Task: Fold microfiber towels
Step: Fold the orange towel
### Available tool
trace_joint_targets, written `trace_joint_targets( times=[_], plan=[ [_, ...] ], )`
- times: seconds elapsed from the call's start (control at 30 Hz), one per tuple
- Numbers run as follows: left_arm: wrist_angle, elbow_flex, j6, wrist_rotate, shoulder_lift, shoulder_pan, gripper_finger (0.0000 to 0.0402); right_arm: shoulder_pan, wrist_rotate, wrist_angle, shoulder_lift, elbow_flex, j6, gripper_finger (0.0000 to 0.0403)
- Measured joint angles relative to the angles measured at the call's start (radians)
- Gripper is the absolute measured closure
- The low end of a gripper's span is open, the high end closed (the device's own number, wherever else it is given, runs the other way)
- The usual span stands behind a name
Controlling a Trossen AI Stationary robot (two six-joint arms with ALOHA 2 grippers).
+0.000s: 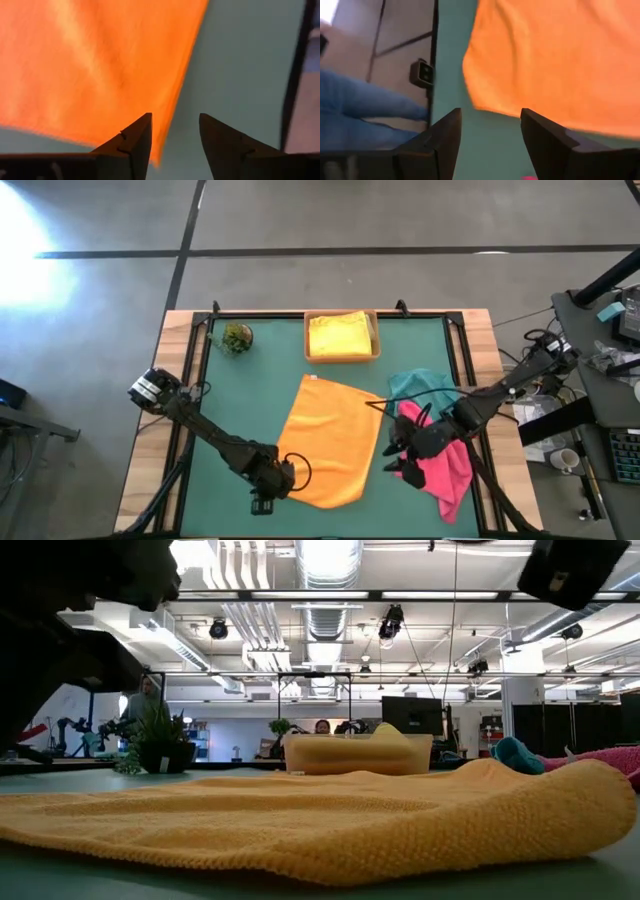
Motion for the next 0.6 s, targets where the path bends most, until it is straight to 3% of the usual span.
trace_joint_targets(
  times=[0.1,0.27,0.6],
  plan=[
    [-0.073,0.007,0.052,-0.009,-0.001,-0.005,0.0253,0.023,0.003,0.009,0.026,0.000,0.148,0.0209],
    [-0.143,0.005,0.134,-0.127,-0.001,-0.027,0.0253,0.078,0.004,0.030,0.103,0.000,0.328,0.0209],
    [-0.156,-0.013,0.295,-0.268,-0.053,-0.040,0.0253,0.141,0.035,0.253,0.343,0.000,0.568,0.0209]
  ],
)
